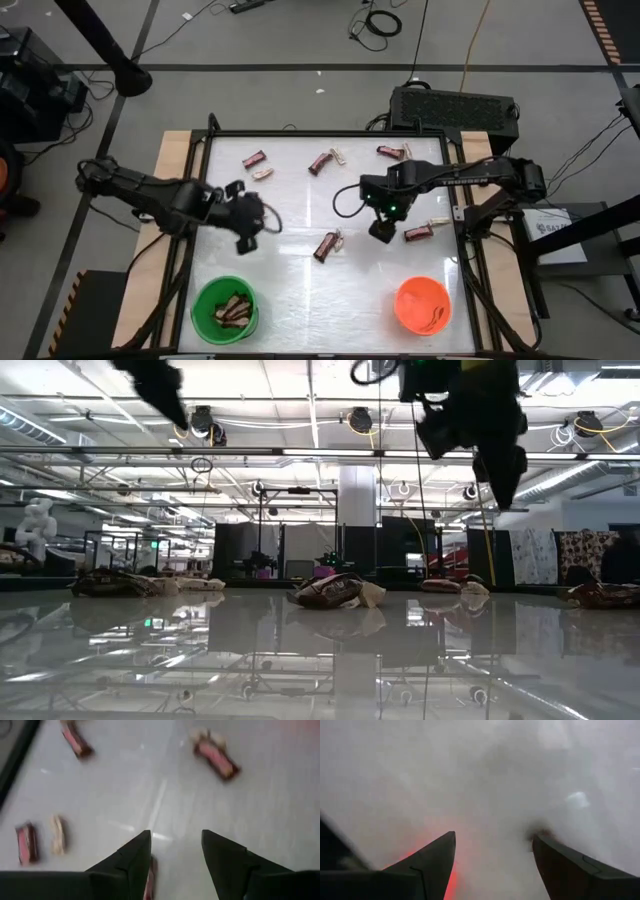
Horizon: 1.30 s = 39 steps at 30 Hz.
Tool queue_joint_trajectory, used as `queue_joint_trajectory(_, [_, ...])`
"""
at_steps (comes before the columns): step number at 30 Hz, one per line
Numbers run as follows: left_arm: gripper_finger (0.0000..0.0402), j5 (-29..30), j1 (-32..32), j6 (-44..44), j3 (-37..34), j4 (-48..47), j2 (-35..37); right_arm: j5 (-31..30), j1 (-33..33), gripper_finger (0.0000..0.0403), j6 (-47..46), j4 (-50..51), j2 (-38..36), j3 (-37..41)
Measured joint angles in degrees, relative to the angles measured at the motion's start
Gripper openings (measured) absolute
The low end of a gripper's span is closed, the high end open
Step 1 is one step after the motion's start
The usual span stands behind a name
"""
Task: Sort candy by brand, put in halloween buckets
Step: Put the brown chocolate bar into the green bucket
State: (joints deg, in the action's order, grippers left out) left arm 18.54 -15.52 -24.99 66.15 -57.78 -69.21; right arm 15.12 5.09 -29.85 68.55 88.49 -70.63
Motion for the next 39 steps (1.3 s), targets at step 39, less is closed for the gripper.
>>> queue_joint_trajectory(39, [0.0182,-3.53,10.62,11.21,0.02,13.95,-2.21,-9.30,-4.25,0.0152,-28.50,-13.54,0.04,21.14])
